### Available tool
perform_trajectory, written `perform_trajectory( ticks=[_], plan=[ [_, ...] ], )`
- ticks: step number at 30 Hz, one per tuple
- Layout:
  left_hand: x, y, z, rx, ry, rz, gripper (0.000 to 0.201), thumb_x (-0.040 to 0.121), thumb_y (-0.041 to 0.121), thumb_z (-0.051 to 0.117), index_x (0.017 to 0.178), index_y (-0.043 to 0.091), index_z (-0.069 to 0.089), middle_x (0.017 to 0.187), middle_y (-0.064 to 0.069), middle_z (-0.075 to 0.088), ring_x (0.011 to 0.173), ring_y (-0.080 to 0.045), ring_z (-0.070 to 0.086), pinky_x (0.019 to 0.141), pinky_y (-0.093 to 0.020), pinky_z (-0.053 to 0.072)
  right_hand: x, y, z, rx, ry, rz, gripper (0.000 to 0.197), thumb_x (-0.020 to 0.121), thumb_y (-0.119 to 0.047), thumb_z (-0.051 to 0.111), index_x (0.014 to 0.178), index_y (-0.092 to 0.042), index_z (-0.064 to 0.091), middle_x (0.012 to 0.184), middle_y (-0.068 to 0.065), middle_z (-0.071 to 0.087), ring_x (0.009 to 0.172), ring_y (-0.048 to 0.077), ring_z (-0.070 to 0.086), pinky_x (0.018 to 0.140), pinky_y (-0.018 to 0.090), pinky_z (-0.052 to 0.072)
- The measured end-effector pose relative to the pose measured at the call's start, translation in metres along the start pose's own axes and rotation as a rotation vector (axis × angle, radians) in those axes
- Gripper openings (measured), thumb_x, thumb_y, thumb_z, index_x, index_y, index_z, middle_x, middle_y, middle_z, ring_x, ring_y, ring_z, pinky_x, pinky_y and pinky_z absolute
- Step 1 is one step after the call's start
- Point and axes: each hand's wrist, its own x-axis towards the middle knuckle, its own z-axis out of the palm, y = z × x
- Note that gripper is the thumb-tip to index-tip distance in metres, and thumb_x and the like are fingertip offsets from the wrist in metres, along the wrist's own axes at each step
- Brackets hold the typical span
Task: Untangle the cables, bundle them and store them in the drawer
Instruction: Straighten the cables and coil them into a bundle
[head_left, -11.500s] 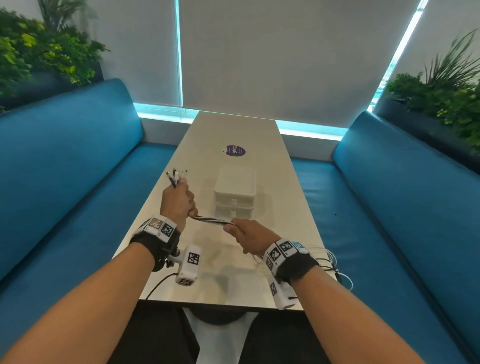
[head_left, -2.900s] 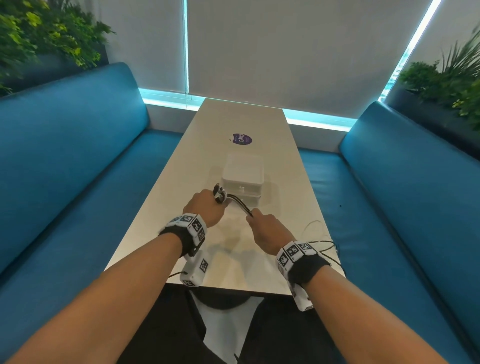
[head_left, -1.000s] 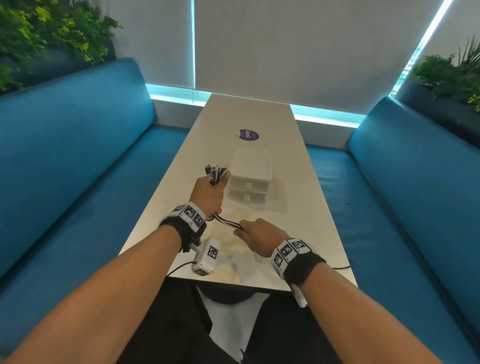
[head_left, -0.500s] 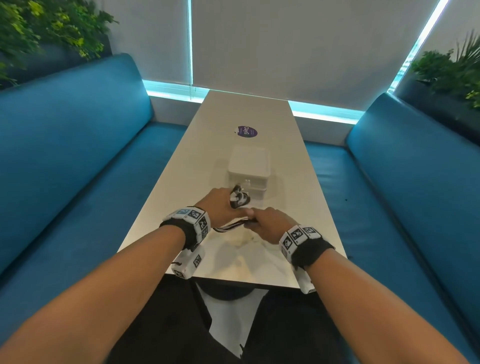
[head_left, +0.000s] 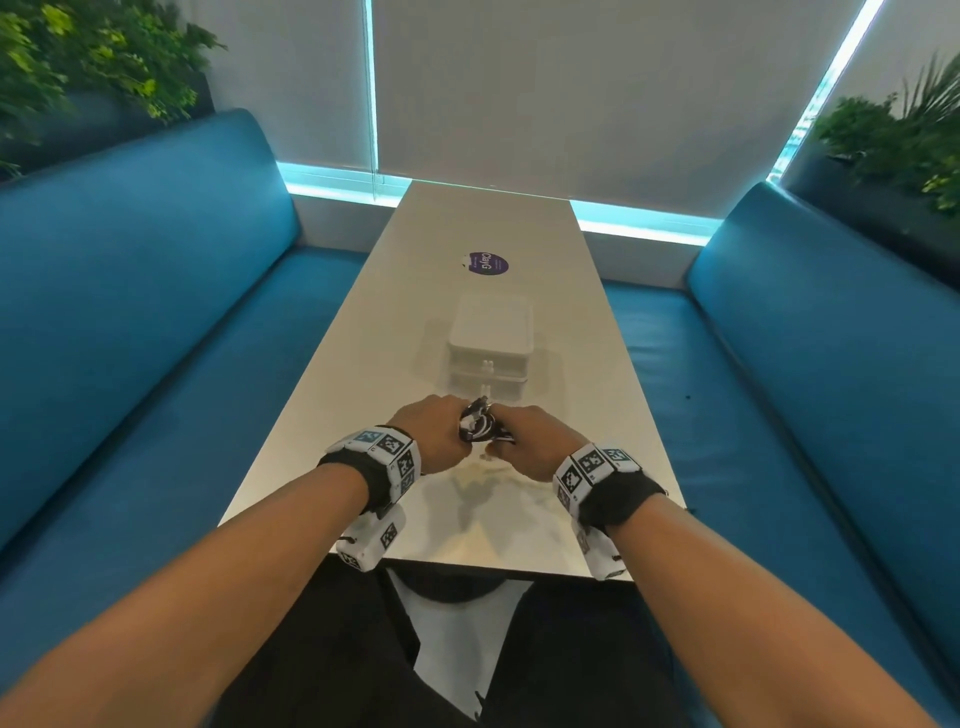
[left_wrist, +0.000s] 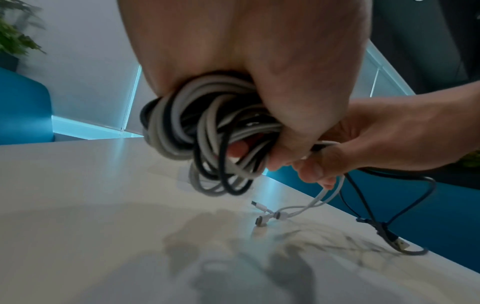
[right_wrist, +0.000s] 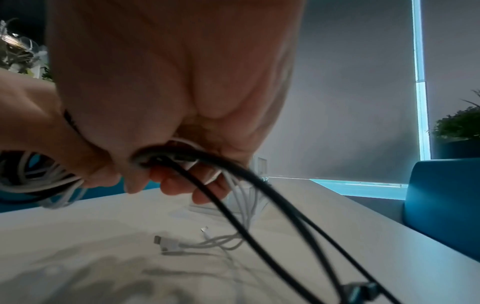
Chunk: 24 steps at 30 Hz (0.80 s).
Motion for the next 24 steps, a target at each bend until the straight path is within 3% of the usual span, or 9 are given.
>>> perform_trajectory(
  ticks=[3,6,7,9,12,13,15,19,24],
  plan=[
    [0.001,0.002,0.000,-0.034,-0.039,-0.008,0.017,0.080,0.010,0.052,0.086,0.025,0.057,0.088,-0.007,0.062,0.089,-0.028,0.060,0.065,-0.033,0.046,0.002,-0.002,0.002,0.020,0.023,0.022,0.032,0.085,-0.028,0.071,0.115,-0.028,0.060,0.110,-0.002,0.069,0.099,0.021,0.064,0.086,0.037,0.050],
    [0.002,0.002,0.001,-0.086,-0.019,-0.031,0.035,0.081,0.006,0.060,0.110,0.026,0.063,0.101,0.002,0.068,0.090,-0.025,0.065,0.072,-0.034,0.051,0.003,-0.005,0.001,0.083,0.058,0.029,0.030,0.083,-0.025,0.074,0.111,-0.025,0.064,0.106,-0.002,0.070,0.094,0.018,0.063,0.081,0.030,0.047],
    [0.001,0.003,0.000,-0.086,-0.026,-0.040,0.035,0.080,0.005,0.064,0.109,0.026,0.063,0.101,0.002,0.070,0.089,-0.024,0.067,0.072,-0.033,0.052,0.003,-0.006,0.000,0.097,0.064,0.024,0.028,0.083,-0.025,0.075,0.110,-0.024,0.065,0.104,-0.004,0.070,0.092,0.015,0.063,0.079,0.027,0.046],
    [0.001,0.003,0.000,-0.140,-0.084,-0.052,0.023,0.081,0.005,0.066,0.096,0.023,0.064,0.093,-0.001,0.074,0.074,-0.019,0.072,0.059,-0.030,0.053,0.003,-0.005,0.000,0.094,0.059,0.012,0.025,0.083,-0.024,0.075,0.106,-0.024,0.067,0.100,-0.006,0.070,0.088,0.012,0.063,0.076,0.022,0.046],
    [0.000,0.003,0.001,-0.155,-0.139,-0.041,0.003,0.087,0.017,0.062,0.085,0.019,0.063,0.078,0.000,0.074,0.056,-0.016,0.070,0.052,-0.028,0.056,0.002,-0.002,0.003,0.039,0.033,0.033,0.026,0.082,-0.027,0.075,0.106,-0.026,0.065,0.101,-0.004,0.071,0.091,0.016,0.065,0.082,0.032,0.051],
    [0.000,0.004,0.001,-0.138,-0.135,-0.039,0.005,0.089,0.022,0.063,0.085,0.017,0.064,0.075,-0.001,0.073,0.055,-0.016,0.068,0.051,-0.028,0.054,0.002,-0.002,0.004,0.032,0.031,0.037,0.026,0.082,-0.028,0.075,0.106,-0.025,0.064,0.101,-0.003,0.071,0.092,0.018,0.065,0.083,0.034,0.052],
    [0.001,0.004,0.002,-0.078,-0.093,-0.039,0.012,0.090,0.027,0.064,0.089,0.016,0.064,0.078,-0.003,0.070,0.063,-0.017,0.065,0.056,-0.028,0.051,0.001,-0.002,0.005,0.021,0.046,0.053,0.028,0.083,-0.028,0.074,0.107,-0.022,0.062,0.103,0.000,0.070,0.094,0.021,0.065,0.081,0.035,0.051],
    [0.004,0.001,0.001,-0.013,-0.023,-0.047,0.023,0.080,0.044,0.062,0.092,0.025,0.064,0.085,0.000,0.069,0.074,-0.021,0.065,0.070,-0.037,0.056,0.001,-0.004,0.005,-0.012,0.096,0.084,0.040,0.086,-0.037,0.071,0.117,-0.021,0.052,0.107,0.005,0.068,0.093,0.027,0.063,0.077,0.036,0.049],
    [0.010,-0.015,-0.002,-0.125,0.112,-0.116,0.035,0.081,0.059,0.064,0.089,0.024,0.066,0.079,0.002,0.065,0.074,-0.022,0.065,0.064,-0.032,0.051,-0.003,0.005,0.000,0.001,0.059,0.156,0.029,0.093,-0.035,0.060,0.115,-0.021,0.047,0.094,0.005,0.069,0.083,0.025,0.064,0.078,0.040,0.054]
  ],
)
